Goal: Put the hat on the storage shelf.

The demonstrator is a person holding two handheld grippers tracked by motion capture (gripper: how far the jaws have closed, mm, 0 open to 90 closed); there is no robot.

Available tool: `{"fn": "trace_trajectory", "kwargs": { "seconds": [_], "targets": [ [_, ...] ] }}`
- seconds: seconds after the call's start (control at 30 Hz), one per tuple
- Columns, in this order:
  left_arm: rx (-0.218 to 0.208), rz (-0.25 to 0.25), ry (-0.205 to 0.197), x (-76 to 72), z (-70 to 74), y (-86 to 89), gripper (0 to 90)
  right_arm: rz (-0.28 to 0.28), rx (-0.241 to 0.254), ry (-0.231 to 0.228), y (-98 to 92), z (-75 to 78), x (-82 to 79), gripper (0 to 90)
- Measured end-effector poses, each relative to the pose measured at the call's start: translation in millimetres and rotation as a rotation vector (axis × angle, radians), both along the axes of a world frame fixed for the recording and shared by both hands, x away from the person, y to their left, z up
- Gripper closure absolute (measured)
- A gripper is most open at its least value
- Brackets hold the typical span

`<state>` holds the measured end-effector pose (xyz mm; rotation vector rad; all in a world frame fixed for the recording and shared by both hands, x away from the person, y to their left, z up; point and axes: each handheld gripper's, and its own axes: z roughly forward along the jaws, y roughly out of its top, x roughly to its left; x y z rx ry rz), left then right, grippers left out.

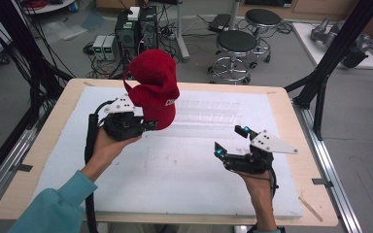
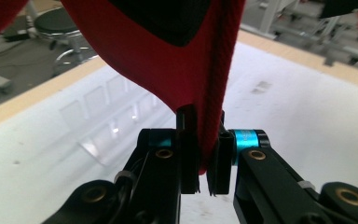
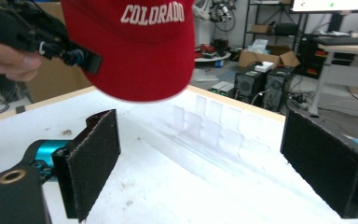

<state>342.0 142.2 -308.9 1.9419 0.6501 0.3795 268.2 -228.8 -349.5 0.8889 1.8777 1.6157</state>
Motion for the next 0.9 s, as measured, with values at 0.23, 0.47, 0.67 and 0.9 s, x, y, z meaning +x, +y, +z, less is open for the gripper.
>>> {"fn": "trace_trajectory", "kwargs": {
  "seconds": [0.23, 0.47, 0.67, 0.9],
  "targets": [
    [0.065, 0.049, -0.040, 19.1, -1.6, -8.8, 85.2, -0.069, 0.016, 0.021, -24.5, -25.2, -11.2, 11.0],
    [0.084, 0.116, -0.034, 41.7, -11.6, -10.6, 85.2, -0.133, 0.041, 0.022, -44.7, -52.2, -22.3, 11.0],
    [0.100, 0.150, -0.030, 55.4, -22.7, -12.9, 85.2, -0.155, 0.046, 0.022, -50.0, -64.7, -25.2, 11.0],
    [0.117, 0.166, -0.012, 66.0, -33.5, -19.1, 85.1, -0.171, 0.044, 0.032, -54.0, -78.2, -25.5, 10.9]
  ]
}}
